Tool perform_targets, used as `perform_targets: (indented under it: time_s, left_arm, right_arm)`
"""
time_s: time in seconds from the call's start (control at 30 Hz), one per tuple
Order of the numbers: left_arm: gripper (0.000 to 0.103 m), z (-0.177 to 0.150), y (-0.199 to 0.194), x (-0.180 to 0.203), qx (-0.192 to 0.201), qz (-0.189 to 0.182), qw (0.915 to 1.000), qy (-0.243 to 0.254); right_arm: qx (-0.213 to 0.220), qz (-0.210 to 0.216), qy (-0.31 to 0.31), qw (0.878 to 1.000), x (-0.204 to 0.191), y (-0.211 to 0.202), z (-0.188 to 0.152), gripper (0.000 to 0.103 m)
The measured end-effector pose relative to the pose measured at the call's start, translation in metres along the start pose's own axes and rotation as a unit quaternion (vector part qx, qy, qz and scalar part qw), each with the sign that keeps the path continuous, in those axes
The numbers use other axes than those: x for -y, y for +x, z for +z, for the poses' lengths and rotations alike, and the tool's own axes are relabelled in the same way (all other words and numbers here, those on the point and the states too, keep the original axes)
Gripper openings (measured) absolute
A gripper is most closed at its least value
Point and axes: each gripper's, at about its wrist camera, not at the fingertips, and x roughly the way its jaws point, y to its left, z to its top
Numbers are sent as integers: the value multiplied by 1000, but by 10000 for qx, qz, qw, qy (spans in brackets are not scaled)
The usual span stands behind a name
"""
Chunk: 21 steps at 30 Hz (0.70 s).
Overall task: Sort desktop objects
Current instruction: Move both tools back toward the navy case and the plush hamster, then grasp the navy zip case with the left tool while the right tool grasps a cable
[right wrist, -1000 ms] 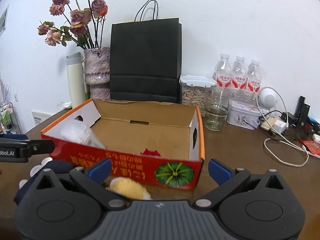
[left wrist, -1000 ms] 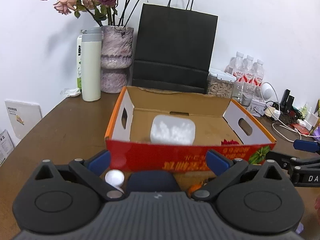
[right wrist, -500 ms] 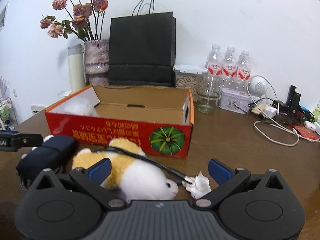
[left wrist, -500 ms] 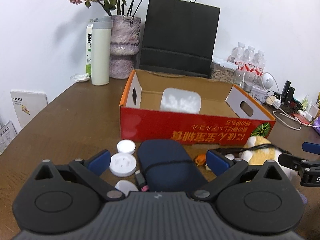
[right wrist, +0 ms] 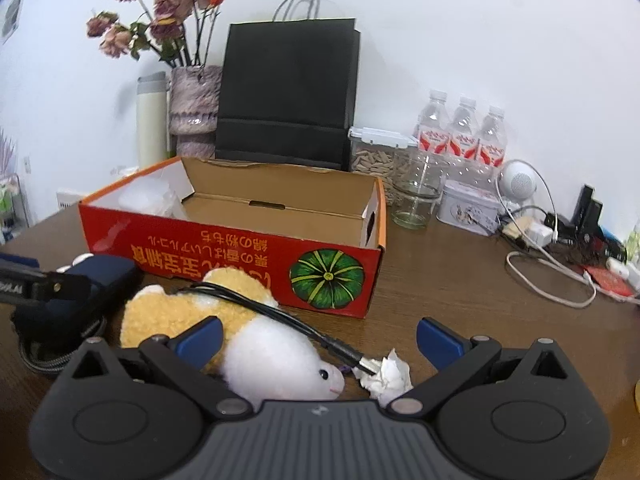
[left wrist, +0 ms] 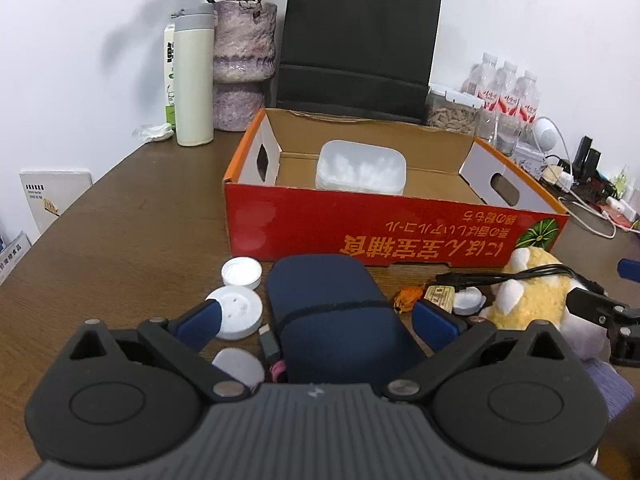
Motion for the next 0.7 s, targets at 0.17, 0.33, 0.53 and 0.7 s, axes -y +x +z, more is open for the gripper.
perform_targets:
  time_s: [0.17, 0.33, 0.53, 0.7]
  left_arm:
    - [103, 5, 16, 6, -145, 43, 9999, 70]
    - [103, 6, 26, 8, -272, 42, 9996, 76]
    - [95, 5, 31, 10, -316, 52, 9993, 172]
    - [87, 2, 31, 15, -247, 37, 9990, 373]
  right_arm:
    - [107, 132, -251, 9995, -3, 6, 7, 95]
    - [112, 591, -349, 9976, 2, 15, 18, 84]
    - [14, 1271, -237, 9916, 6, 28, 25, 52]
    - [-21, 1689, -152, 9855, 8, 26, 23, 31]
